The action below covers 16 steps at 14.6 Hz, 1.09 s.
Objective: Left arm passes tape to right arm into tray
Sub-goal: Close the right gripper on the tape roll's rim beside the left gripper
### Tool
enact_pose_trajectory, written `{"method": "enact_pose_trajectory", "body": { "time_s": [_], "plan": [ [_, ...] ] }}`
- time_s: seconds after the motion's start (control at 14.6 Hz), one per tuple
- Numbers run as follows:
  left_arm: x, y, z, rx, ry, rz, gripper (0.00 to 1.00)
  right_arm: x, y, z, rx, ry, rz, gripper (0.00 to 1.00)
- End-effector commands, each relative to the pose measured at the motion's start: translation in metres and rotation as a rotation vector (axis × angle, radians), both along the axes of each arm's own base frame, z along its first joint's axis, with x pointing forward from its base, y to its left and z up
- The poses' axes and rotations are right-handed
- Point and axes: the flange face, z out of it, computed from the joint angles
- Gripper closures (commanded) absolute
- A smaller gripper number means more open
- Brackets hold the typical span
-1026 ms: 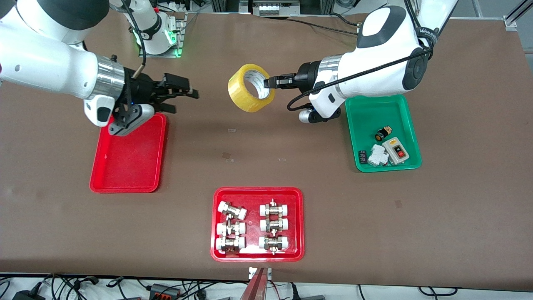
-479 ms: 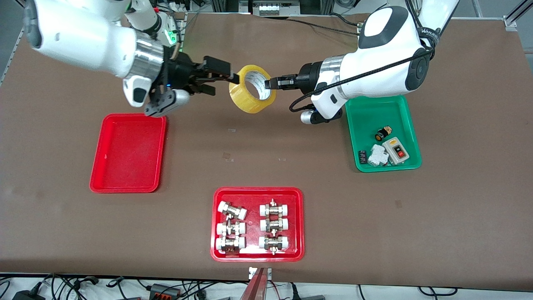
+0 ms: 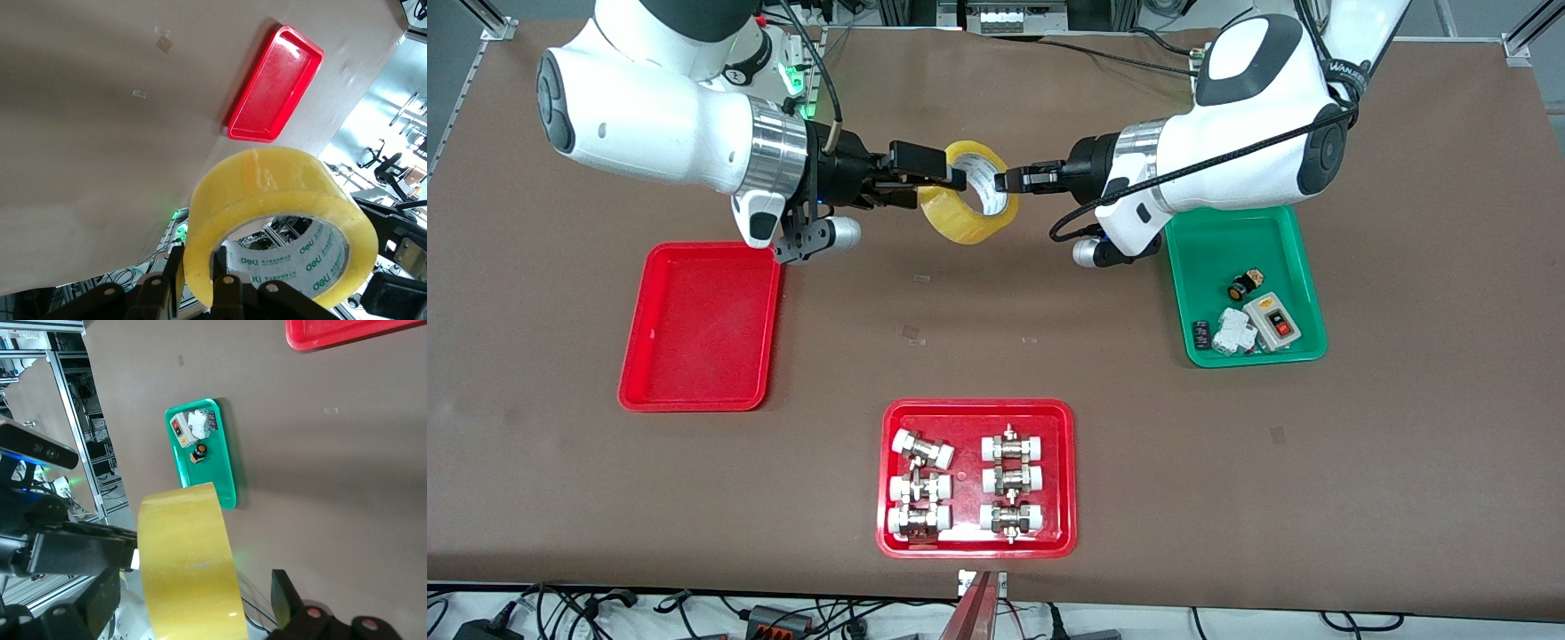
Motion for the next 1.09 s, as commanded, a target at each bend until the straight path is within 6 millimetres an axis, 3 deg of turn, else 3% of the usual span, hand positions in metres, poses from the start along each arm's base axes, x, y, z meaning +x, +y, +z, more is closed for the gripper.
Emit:
{"method": "enact_pose_trajectory", "body": {
  "time_s": [0.0,0.21,0.34,0.41,0.48,0.68,1.03],
  "plan": [
    [0.0033,-0.0008,0.01,-0.03,0.003,-0.004,1.0,0.0025,0.0032,0.003,0.022,0.004,-0.003,0.0],
    [0.0038,-0.0001,0.0098,-0.029,0.003,-0.003,1.0,0.0024,0.0034,0.0031,0.025,0.003,-0.001,0.0],
    [0.0038,-0.0001,0.0098,-0.029,0.003,-0.003,1.0,0.0028,0.0034,0.0027,0.036,0.009,0.001,0.15],
    [0.0038,-0.0001,0.0098,-0.03,0.002,-0.004,1.0,0.0024,0.004,0.0033,0.044,0.018,-0.003,0.37],
    [0.0038,-0.0001,0.0098,-0.03,0.002,-0.004,1.0,0.0016,0.0051,0.0043,0.061,0.027,0.0,0.38],
    [0.0043,0.0007,0.0098,-0.03,0.002,-0.002,1.0,0.0019,0.0045,0.0044,0.062,0.035,-0.006,0.57],
    [0.0049,0.0016,0.0098,-0.027,0.007,0.004,0.99,0.0022,0.0036,0.0042,0.063,0.027,0.002,0.61]
  ]
}}
